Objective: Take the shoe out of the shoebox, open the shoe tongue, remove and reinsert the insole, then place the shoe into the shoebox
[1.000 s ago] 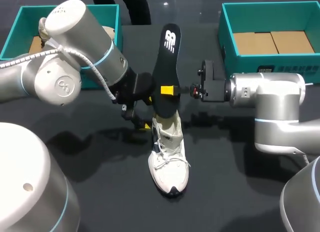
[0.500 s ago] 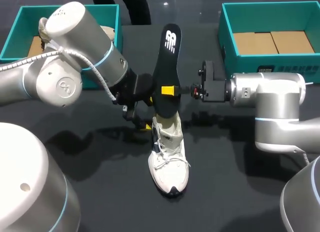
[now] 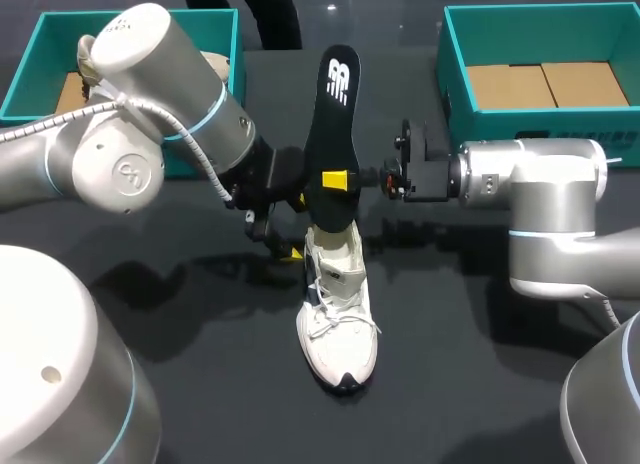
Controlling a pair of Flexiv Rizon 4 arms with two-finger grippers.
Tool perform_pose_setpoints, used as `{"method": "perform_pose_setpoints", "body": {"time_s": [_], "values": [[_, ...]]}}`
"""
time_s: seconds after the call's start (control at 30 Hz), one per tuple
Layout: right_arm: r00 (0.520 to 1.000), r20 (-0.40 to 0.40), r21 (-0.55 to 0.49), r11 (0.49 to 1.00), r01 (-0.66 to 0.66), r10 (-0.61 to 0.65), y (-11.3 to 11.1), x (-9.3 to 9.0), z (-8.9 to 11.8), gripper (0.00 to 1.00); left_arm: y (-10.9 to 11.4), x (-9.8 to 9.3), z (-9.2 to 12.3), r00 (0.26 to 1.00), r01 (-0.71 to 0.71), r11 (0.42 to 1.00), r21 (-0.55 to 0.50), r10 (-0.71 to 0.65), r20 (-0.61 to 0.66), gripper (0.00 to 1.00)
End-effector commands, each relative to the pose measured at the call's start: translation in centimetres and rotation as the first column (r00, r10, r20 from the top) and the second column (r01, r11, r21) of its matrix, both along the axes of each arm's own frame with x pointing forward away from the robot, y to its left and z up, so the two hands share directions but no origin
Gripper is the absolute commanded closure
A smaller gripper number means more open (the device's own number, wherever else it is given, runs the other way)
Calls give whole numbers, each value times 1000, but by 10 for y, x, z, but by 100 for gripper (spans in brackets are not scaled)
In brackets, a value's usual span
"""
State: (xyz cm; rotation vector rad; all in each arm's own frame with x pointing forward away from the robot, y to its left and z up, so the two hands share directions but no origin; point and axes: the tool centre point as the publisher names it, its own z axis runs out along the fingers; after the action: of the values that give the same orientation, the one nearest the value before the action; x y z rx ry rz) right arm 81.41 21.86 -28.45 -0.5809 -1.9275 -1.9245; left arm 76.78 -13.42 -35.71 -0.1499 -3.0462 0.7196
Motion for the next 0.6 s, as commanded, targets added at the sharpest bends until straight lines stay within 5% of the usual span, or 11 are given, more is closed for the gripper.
{"method": "perform_pose_setpoints", "body": {"time_s": [0.03, 0.6], "values": [[1000, 11, 7, 1000, -14, 14, 0, 1, -6, 100, 0, 0, -1, 1000, 0, 1000, 1, 0, 1, 0], [1000, 15, 43, 999, -15, 15, -5, 1, -13, 100, 0, 0, -1, 1000, 0, 1000, 1, 0, 1, 0]]}}
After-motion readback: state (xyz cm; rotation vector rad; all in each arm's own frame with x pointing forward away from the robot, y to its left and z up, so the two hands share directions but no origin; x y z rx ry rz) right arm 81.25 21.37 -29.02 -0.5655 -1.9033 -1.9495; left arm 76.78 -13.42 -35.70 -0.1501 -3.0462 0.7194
